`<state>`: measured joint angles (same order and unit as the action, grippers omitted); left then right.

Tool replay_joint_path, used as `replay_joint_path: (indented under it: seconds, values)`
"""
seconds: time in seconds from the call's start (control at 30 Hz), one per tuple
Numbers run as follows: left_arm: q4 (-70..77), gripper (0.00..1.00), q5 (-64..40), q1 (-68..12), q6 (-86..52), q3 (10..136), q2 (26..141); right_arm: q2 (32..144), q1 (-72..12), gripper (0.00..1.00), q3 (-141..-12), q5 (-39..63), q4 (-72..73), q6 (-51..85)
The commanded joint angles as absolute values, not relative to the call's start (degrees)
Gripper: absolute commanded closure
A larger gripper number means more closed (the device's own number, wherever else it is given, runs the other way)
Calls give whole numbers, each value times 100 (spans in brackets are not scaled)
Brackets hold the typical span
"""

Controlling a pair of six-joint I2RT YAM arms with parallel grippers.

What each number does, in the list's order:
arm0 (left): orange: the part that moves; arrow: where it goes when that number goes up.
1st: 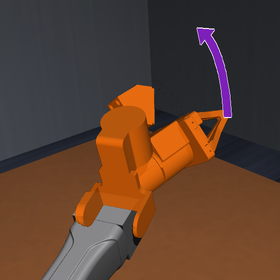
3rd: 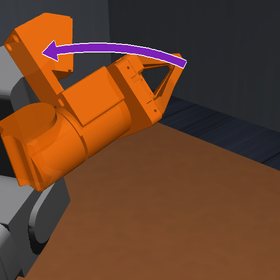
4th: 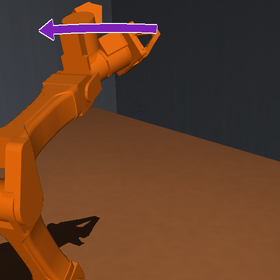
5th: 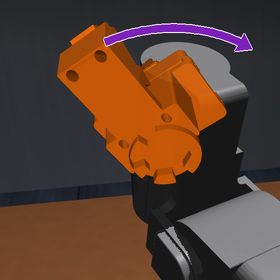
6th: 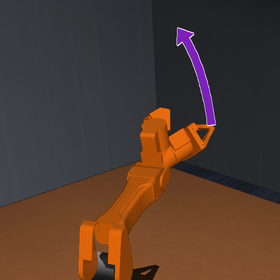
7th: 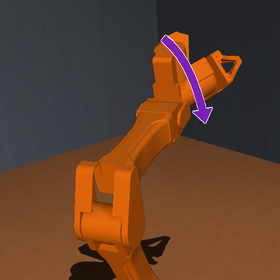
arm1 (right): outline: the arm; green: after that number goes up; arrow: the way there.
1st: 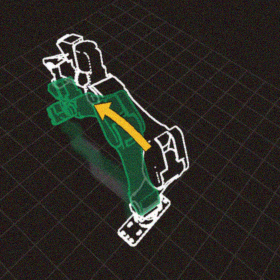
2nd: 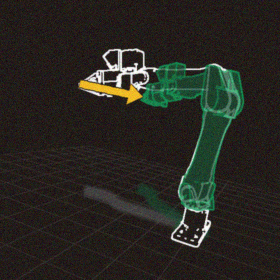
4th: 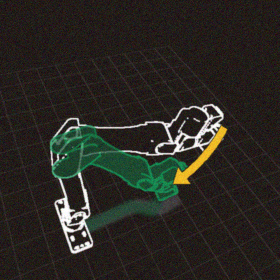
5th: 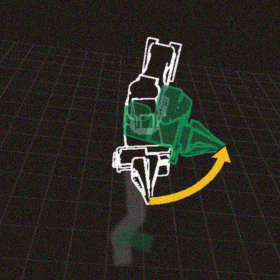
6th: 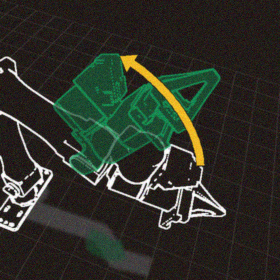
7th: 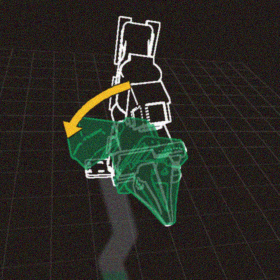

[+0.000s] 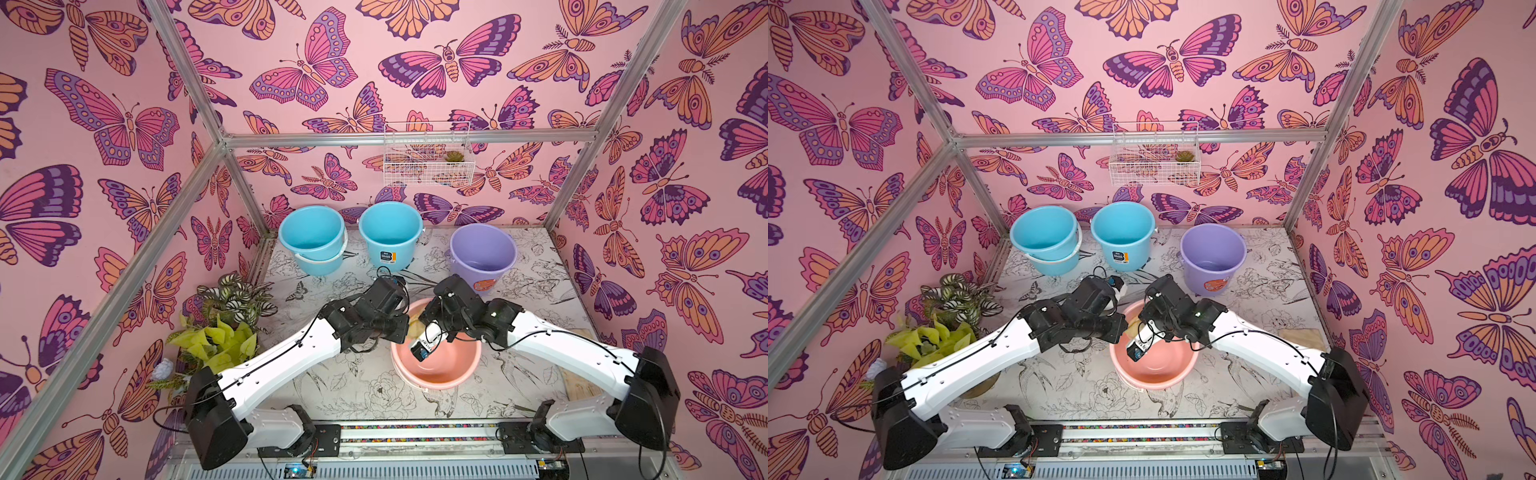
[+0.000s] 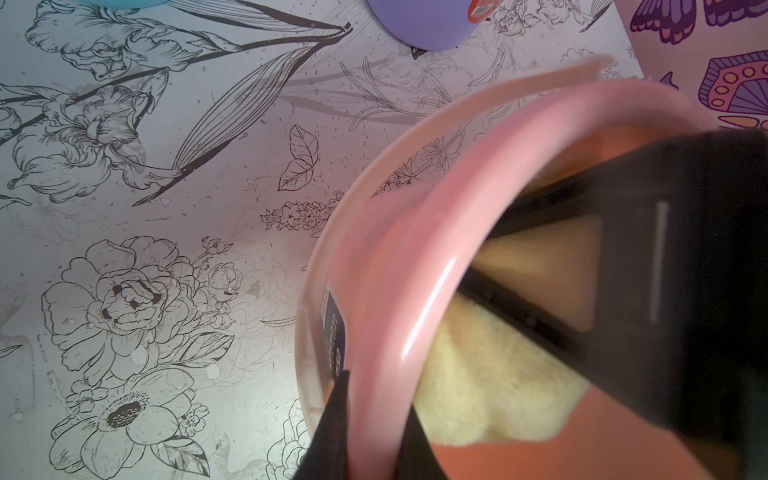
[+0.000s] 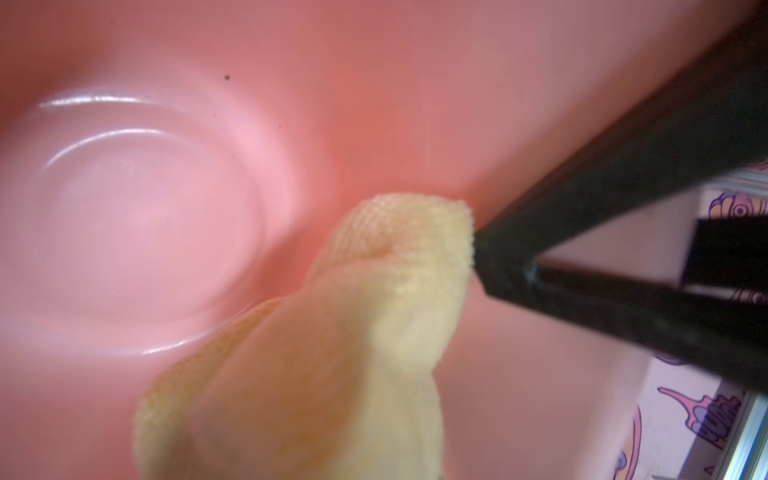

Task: Wipe the inside of the bucket with a cloth
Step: Wipe the dirt from the inside of the bucket.

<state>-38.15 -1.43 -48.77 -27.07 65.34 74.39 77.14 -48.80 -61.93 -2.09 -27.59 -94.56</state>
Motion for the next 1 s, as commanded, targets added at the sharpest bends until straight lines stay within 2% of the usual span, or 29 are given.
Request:
replay_joint_path:
  seconds: [0.0,0.27,0.57,0.77,0.97]
  values:
    - [-3982,100,-149,-4947,-2662,6662,7374,7289,-4755,100,-6106,-916,-3220,-9257]
    - [-4033,100,94,-4939,-2772,6679,7383,6634,-4802,100,-6106,-960,-4496,-8658]
    - [-3940,100,194,-4940,-2841,6740,7428,6179,-4896,100,-6144,205,-6066,-7883]
    - [-3842,100,137,-4940,-2865,6785,7527,6074,-5054,100,-6091,1086,-6352,-7359]
    - [-3722,100,27,-4942,-2888,6810,7645,6136,-5483,100,-5894,1648,-5857,-6752]
